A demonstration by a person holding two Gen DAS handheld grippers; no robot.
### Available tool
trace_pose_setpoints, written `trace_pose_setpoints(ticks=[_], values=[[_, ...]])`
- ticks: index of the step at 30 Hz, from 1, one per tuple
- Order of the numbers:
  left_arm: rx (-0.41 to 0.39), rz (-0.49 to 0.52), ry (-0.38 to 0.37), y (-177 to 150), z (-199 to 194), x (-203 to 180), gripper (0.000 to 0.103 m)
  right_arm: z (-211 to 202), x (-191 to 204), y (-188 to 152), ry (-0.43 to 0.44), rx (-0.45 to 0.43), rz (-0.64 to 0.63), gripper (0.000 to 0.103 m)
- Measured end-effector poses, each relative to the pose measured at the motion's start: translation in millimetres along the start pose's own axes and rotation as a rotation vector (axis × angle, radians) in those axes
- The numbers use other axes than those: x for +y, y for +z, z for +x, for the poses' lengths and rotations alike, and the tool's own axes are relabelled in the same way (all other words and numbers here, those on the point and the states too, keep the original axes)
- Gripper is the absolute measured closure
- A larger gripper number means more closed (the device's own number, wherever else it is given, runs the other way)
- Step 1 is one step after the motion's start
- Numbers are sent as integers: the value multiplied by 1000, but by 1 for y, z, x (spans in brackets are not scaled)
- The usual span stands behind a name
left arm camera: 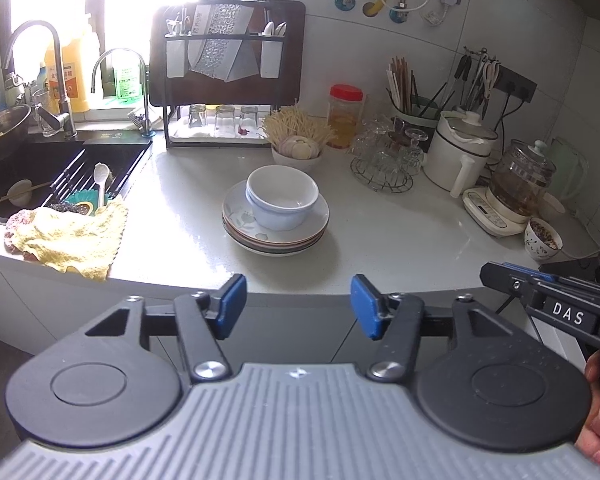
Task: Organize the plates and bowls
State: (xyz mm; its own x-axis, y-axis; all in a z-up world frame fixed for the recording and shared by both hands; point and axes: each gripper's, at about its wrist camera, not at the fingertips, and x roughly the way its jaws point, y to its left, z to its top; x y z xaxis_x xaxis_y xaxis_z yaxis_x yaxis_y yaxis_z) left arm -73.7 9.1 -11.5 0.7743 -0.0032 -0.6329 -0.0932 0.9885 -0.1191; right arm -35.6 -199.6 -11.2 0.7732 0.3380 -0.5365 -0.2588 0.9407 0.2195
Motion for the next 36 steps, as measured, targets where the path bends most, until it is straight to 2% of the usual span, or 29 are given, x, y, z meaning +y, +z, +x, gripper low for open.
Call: trace_pose_setpoints(ticks=[1, 3, 5, 7, 9, 20, 26, 27, 28, 36], values=[[7, -7, 7, 1, 2, 1, 30, 1, -1, 1, 1, -2, -1, 71], [7, -24, 6, 3, 4, 3, 24, 2, -4, 4, -1, -10, 1, 61], [4, -37, 12, 5, 7, 5, 14, 4, -6, 5, -9, -14, -4, 53], [6, -24, 27, 9, 9, 4, 10, 5, -9, 8, -19, -16, 0, 32], [-3, -23, 35, 13, 10, 4, 6, 6, -11, 10, -29, -24, -7, 22], [-22, -35, 40, 23, 10, 0, 2, 8, -16, 19, -12, -26, -16, 22], [-19, -10, 62, 28, 9, -4, 2, 9, -18, 22, -10, -39, -4, 13], [-18, -11, 65, 28, 10, -4, 2, 9, -18, 22, -11, -45, -3, 9], [-17, -15, 67, 29, 10, -4, 2, 9, -19, 22, -11, -50, -1, 1], [0, -12, 73, 30, 13, -3, 2, 14, -20, 21, -8, -39, 24, 0]])
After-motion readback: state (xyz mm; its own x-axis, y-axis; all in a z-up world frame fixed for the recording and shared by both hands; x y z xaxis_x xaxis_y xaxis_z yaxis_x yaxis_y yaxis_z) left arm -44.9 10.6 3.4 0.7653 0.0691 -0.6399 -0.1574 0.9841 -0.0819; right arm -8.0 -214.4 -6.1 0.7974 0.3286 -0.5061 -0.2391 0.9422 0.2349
